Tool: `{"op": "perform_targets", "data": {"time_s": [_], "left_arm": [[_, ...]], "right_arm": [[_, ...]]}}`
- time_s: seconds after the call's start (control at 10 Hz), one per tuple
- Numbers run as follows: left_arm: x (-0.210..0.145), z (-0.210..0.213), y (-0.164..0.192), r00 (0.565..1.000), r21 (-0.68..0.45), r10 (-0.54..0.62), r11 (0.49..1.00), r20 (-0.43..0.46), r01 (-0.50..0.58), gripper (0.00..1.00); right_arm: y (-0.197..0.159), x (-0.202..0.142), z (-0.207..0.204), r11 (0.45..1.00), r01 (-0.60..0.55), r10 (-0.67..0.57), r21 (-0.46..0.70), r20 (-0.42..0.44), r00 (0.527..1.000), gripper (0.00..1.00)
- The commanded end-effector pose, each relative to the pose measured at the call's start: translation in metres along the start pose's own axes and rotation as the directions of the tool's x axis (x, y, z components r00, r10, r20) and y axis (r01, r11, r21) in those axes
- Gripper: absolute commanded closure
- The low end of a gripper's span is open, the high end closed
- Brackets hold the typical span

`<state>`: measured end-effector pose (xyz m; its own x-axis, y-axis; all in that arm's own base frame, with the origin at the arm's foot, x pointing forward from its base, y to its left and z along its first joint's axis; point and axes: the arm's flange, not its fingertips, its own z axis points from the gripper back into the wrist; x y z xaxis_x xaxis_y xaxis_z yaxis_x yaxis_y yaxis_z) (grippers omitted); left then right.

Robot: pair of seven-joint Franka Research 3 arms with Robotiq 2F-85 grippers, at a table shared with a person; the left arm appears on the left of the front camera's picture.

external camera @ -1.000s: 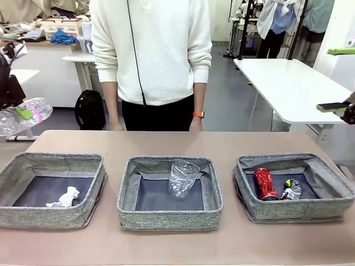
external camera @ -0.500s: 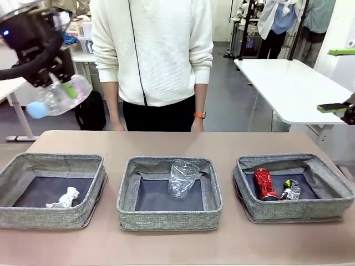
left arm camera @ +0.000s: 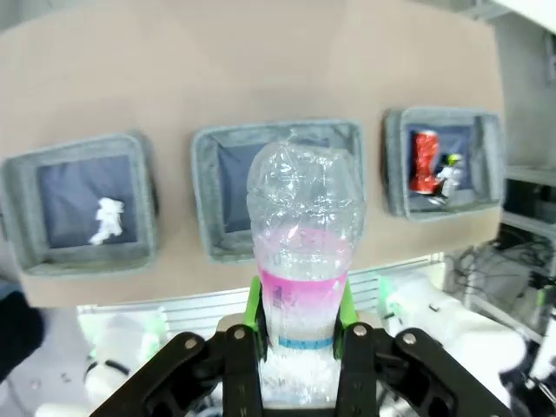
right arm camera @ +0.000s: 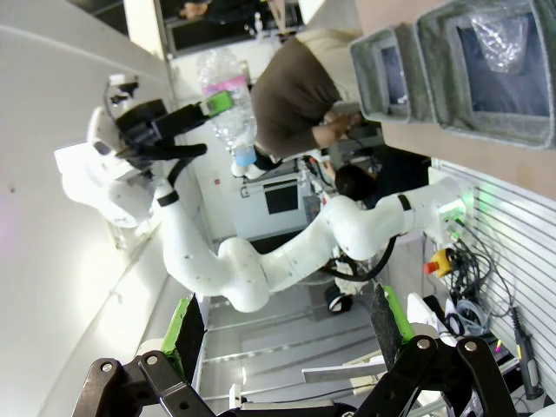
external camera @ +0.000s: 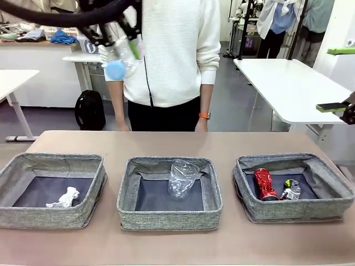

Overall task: Sort the waste into the appropriate baskets.
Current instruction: Pick up the waste item pointed out by the person.

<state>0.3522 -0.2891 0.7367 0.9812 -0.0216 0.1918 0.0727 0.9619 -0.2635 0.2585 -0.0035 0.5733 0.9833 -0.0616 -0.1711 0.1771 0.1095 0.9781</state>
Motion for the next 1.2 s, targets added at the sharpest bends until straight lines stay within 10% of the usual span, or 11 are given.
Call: {"op": "perform_targets", "data": {"time_s": [0.0,1.1], "left_arm": [[0.023,0.017,-0.033,1.0,0.018,0.009,1.0,-0.012,-0.008,0.65],[0.022,0.014,-0.041,1.0,-0.036,0.005,0.999,-0.014,-0.006,0.65]], "right_arm": [[0.005,0.0,-0.001,1.0,-0.014,0.015,0.024,-0.003,1.0,0.0],[0.005,0.0,-0.001,1.0,-0.014,0.015,0.024,-0.003,1.0,0.0]]}}
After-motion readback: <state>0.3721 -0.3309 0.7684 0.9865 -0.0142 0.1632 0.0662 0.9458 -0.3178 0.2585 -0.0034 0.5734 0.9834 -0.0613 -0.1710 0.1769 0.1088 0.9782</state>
